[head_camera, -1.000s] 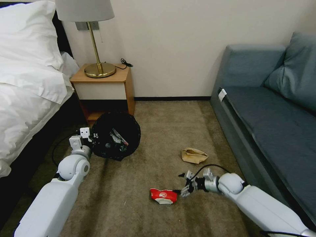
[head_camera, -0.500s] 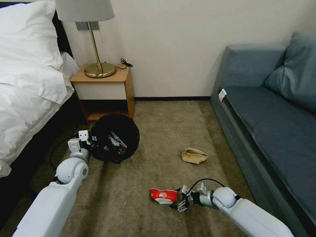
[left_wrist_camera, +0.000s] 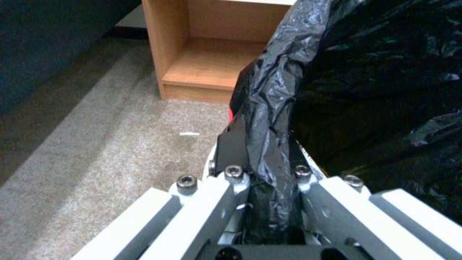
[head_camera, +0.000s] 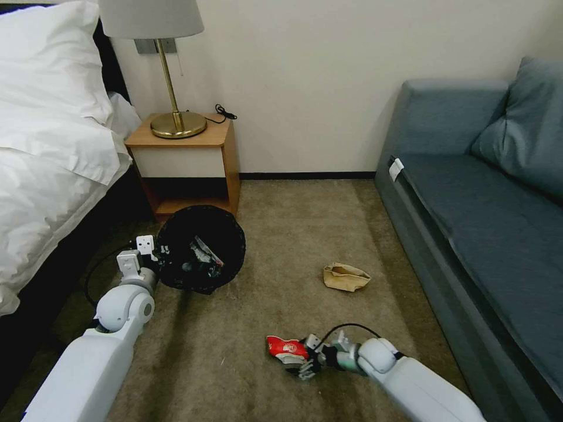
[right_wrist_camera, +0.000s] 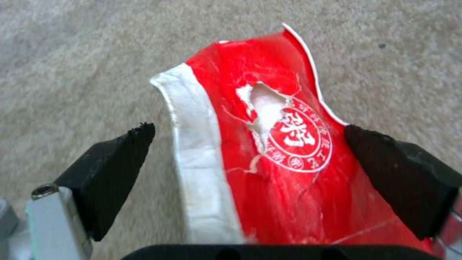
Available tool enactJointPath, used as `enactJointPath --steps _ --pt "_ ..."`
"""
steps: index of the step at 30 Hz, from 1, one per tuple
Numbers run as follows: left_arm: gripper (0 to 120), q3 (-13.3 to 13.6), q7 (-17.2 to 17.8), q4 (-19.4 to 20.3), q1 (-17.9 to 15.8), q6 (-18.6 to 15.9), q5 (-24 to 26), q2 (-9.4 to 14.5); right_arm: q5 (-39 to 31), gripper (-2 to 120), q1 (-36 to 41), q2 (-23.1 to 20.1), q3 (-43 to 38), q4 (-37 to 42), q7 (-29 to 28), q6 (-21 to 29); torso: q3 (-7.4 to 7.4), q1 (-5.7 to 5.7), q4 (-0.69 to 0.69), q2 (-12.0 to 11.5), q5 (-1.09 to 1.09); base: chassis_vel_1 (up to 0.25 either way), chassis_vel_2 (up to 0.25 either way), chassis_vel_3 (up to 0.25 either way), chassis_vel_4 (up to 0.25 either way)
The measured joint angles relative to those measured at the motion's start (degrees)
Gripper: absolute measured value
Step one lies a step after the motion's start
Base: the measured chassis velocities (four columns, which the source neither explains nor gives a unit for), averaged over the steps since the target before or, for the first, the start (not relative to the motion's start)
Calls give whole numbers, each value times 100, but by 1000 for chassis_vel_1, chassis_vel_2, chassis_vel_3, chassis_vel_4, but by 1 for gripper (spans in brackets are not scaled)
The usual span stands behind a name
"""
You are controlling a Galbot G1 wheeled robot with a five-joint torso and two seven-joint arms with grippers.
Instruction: Pick up the trash bin, then pick up the garbage on the floor and place it into the trash bin.
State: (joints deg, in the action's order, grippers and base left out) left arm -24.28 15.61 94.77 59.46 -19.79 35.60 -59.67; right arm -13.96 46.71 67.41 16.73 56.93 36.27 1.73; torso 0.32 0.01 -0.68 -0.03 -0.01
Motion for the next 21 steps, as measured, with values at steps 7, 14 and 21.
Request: enactJointPath --steps 7,14,21 --pt "2 -27 -51 -27 34 31 5 22 27 83 114 154 -156 -299 -11 -106 -1 0 -2 0 -1 0 0 0 0" --pt "2 -19 -63 -24 38 43 17 50 48 56 190 198 -264 -323 -14 -139 -2 0 -3 1 -2 0 0 0 0" --pt "2 -14 -62 41 94 44 27 48 101 30 296 218 -380 -279 -7 -155 0 0 -1 1 2 0 0 0 0"
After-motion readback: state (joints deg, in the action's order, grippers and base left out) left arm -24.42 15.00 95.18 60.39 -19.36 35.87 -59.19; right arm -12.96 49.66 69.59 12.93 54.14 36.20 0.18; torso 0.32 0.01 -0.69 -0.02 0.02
